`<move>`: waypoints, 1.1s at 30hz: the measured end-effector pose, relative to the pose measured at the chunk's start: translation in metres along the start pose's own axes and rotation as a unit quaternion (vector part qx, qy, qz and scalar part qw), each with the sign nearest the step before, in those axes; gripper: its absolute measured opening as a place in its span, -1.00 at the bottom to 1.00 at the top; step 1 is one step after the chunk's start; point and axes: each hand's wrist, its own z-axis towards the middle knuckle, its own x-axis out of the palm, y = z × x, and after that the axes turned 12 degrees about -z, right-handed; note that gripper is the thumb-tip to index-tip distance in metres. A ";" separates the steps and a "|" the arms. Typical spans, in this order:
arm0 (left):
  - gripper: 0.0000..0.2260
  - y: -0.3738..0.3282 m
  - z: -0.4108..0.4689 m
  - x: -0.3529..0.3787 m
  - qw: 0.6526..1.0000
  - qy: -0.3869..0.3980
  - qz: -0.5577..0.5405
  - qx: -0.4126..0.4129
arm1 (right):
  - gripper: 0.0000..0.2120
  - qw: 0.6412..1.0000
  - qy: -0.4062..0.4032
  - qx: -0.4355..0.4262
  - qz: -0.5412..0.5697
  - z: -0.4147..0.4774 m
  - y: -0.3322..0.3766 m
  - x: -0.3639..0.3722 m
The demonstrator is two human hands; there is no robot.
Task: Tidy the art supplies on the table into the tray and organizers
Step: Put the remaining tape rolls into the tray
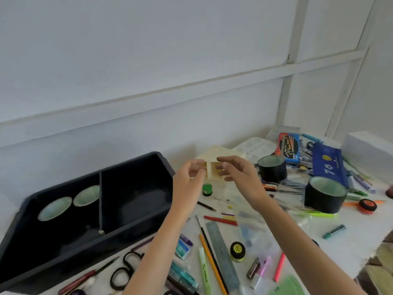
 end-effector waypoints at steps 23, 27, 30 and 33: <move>-0.83 0.041 0.009 0.269 0.990 0.111 -0.001 -0.081 | -0.09 0.878 0.044 0.105 -0.465 0.007 -0.166 -0.230; -0.83 0.045 0.008 0.277 0.992 0.089 0.010 -0.084 | -0.03 0.915 0.009 0.098 -0.390 0.003 -0.179 -0.232; -0.81 0.052 0.012 0.278 0.997 0.044 0.021 -0.063 | -0.02 0.934 -0.045 0.061 -0.350 0.002 -0.178 -0.237; -0.76 0.064 0.023 0.277 0.998 -0.021 0.046 -0.038 | 0.01 0.950 -0.096 0.030 -0.294 0.010 -0.174 -0.243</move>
